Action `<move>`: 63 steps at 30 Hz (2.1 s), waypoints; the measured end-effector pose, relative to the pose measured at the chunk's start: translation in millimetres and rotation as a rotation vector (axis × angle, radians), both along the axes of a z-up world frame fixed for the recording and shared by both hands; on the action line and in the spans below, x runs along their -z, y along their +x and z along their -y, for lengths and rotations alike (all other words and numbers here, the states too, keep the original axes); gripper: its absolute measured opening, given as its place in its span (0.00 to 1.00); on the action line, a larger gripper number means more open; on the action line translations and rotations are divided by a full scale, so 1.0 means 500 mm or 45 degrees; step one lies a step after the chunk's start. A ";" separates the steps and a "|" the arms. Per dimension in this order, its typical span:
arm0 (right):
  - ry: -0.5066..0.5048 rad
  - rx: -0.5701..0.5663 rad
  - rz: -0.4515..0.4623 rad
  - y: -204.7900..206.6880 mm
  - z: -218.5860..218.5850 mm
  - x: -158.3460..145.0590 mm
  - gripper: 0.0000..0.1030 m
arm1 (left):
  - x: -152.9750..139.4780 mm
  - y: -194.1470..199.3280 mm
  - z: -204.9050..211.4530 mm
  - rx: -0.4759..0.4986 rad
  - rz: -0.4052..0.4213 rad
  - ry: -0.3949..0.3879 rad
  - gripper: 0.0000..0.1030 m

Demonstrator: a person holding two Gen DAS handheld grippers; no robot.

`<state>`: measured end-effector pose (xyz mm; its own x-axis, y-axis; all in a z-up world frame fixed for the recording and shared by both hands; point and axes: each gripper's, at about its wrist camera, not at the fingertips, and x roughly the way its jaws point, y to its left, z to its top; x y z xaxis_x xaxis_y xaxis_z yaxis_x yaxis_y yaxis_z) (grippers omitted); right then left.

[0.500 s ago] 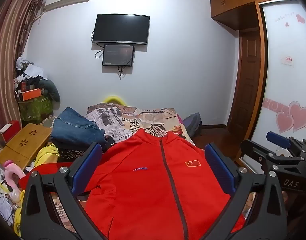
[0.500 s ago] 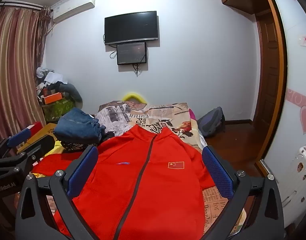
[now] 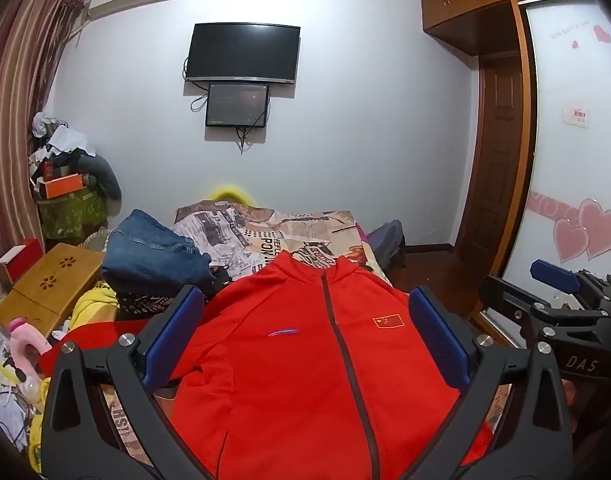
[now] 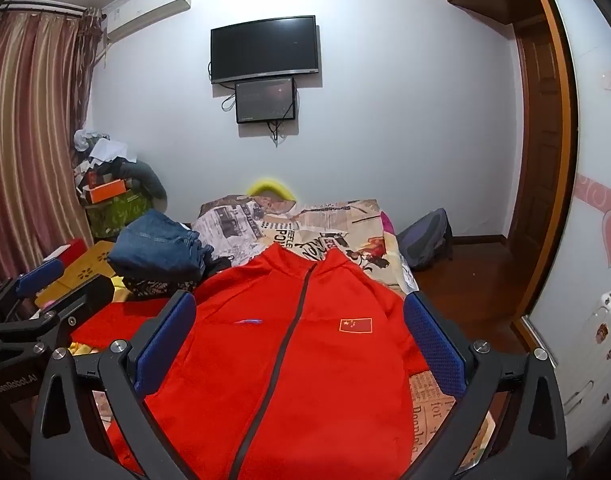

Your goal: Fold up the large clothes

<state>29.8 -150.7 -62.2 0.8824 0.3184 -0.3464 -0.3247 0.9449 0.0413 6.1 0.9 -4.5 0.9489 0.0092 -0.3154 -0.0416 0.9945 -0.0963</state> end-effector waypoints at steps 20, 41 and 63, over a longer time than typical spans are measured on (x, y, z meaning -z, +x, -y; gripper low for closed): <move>-0.005 -0.010 -0.011 0.002 -0.003 0.004 1.00 | 0.005 0.003 -0.016 0.007 -0.010 -0.013 1.00; 0.000 -0.012 -0.015 0.005 -0.002 0.002 1.00 | 0.014 0.005 -0.014 -0.007 -0.004 -0.004 1.00; -0.002 -0.014 -0.015 0.003 -0.005 0.004 1.00 | 0.019 0.010 -0.019 -0.012 -0.011 -0.012 1.00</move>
